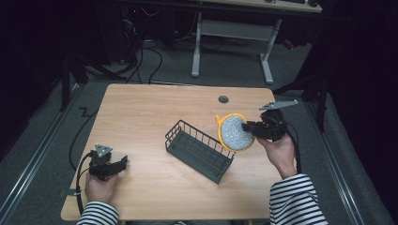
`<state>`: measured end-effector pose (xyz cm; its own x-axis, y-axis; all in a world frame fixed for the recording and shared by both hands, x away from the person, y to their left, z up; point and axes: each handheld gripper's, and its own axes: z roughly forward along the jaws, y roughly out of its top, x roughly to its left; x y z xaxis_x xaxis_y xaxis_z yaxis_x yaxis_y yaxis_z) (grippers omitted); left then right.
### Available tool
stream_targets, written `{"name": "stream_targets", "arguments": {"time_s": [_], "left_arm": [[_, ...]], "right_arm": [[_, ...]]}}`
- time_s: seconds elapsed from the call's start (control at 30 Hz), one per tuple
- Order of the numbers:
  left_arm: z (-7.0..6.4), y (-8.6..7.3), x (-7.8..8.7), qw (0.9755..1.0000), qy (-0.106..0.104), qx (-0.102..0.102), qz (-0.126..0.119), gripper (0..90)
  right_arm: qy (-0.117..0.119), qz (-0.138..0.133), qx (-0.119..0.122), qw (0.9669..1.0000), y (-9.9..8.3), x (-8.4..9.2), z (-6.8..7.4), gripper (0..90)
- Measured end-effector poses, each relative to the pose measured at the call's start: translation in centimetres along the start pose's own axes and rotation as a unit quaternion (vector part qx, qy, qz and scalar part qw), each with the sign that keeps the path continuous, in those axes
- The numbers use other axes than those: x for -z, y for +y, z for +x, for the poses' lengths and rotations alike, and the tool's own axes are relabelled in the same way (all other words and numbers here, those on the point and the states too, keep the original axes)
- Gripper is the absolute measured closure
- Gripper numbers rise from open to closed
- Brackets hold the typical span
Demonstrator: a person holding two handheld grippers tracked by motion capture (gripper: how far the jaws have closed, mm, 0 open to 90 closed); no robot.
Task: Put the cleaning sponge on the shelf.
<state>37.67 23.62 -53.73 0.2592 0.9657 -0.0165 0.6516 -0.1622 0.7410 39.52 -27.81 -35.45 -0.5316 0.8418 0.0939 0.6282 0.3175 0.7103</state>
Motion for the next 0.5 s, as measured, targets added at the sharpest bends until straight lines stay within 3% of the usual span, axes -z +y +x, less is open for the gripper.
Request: {"name": "stream_targets", "arguments": {"time_s": [0.5], "left_arm": [[0.0, 0.0, 0.0, 1.0, 0.0, 0.0, 0.0, 27.7]], "right_arm": [[0.022, 0.021, 0.038, 0.9988, 0.7, -3.6, 3.3, 79.0]]}}
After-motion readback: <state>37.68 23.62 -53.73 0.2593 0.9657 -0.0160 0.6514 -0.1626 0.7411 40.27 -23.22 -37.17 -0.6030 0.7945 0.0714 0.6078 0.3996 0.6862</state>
